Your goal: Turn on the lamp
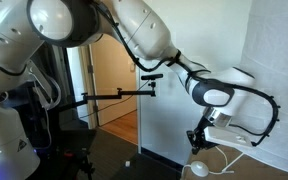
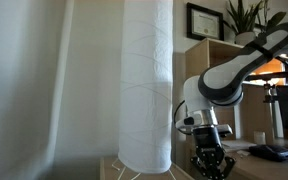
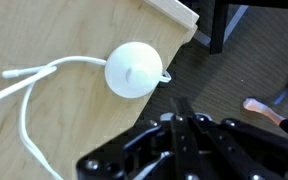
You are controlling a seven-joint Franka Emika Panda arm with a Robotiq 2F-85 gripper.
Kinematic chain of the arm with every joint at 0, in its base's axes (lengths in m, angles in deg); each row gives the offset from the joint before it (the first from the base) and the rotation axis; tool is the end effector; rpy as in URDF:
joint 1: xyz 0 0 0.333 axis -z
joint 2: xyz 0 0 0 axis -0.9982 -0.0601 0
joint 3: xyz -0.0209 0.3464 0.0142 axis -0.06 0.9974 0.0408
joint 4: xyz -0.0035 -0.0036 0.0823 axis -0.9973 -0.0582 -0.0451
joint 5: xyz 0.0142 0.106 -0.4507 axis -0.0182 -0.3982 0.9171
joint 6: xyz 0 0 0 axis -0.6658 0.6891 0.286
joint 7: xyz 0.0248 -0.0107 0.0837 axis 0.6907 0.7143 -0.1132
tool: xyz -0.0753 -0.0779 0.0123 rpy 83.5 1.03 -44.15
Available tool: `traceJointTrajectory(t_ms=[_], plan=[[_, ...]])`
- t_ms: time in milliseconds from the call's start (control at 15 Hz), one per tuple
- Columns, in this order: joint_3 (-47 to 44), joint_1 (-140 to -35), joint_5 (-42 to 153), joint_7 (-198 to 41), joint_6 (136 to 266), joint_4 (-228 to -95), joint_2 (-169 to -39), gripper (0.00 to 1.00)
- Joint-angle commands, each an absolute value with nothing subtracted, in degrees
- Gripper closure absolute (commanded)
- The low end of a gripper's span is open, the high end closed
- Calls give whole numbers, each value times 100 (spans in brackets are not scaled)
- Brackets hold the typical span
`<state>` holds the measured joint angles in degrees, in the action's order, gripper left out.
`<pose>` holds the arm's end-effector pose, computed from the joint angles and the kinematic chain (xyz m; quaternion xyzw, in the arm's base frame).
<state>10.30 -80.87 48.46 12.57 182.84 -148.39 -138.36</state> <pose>0.7837 0.0137 0.1370 -0.7318 -0.6665 0.0292 0.1389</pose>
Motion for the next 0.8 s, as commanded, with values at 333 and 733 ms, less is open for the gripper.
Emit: traceJointTrajectory(t_ms=[333, 733], plan=[[1029, -8022, 4626, 415, 18354, -14978, -13745, 97], [991, -7989, 4614, -32, 18400, -14932, -13871, 97]])
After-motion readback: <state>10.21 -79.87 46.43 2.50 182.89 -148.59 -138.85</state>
